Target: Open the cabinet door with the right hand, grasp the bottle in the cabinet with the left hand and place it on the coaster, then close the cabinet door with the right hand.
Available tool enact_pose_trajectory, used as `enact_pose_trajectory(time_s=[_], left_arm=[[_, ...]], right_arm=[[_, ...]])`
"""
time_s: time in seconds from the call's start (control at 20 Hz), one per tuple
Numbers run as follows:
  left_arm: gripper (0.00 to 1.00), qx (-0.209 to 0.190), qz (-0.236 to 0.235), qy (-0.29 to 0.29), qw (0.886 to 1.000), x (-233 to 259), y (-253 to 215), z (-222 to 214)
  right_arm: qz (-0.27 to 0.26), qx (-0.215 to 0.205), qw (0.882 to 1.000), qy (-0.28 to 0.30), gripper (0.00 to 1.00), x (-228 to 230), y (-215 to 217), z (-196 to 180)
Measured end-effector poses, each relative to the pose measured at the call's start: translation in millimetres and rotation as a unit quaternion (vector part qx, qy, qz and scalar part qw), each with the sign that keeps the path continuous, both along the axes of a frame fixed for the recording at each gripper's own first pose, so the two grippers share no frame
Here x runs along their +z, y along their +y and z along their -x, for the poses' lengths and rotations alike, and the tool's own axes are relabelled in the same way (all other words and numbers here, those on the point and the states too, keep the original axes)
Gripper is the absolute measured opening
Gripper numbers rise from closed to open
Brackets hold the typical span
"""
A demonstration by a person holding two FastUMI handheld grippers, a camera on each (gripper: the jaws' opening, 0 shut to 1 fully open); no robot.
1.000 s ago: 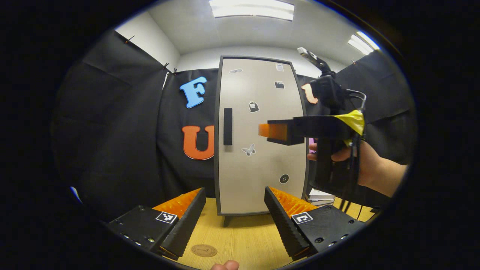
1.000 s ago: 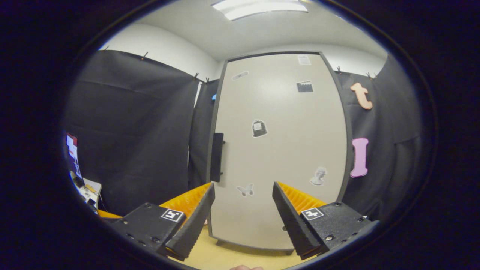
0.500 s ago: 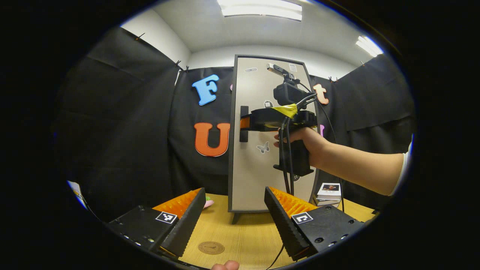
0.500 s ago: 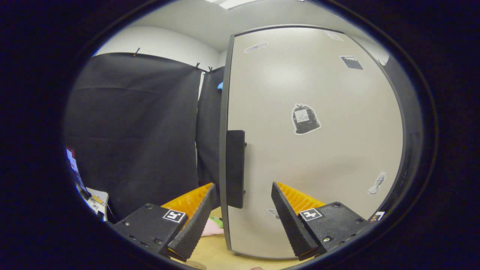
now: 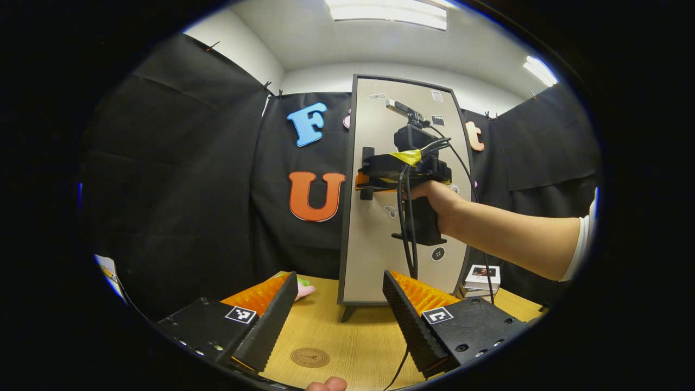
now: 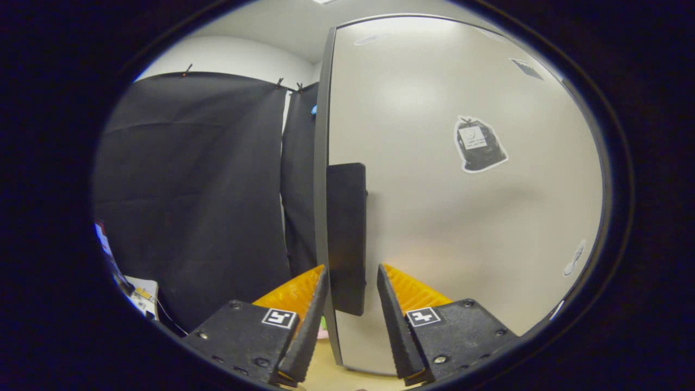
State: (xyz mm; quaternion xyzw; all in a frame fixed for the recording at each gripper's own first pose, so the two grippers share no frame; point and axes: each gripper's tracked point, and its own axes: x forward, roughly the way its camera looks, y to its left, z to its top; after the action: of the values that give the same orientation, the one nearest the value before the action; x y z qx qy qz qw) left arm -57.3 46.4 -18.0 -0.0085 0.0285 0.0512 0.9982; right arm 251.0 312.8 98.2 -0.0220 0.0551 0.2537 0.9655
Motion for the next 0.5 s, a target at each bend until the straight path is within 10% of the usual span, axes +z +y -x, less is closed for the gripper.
enact_pose_trajectory(time_s=[0.15, 0.5], left_arm=[[0.95, -0.003, 0.001, 0.003, 1.000, -4.6, 2.9, -3.7], [0.95, -0.004, -0.003, 0.000, 1.000, -6.1, 6.9, -7.2]], right_arm=[[0.017, 0.001, 1.000, -0.010, 0.35, -0.2, 2.5, -1.6], [0.019, 0.004, 1.000, -0.019, 0.21, -2.3, 1.1, -1.5]])
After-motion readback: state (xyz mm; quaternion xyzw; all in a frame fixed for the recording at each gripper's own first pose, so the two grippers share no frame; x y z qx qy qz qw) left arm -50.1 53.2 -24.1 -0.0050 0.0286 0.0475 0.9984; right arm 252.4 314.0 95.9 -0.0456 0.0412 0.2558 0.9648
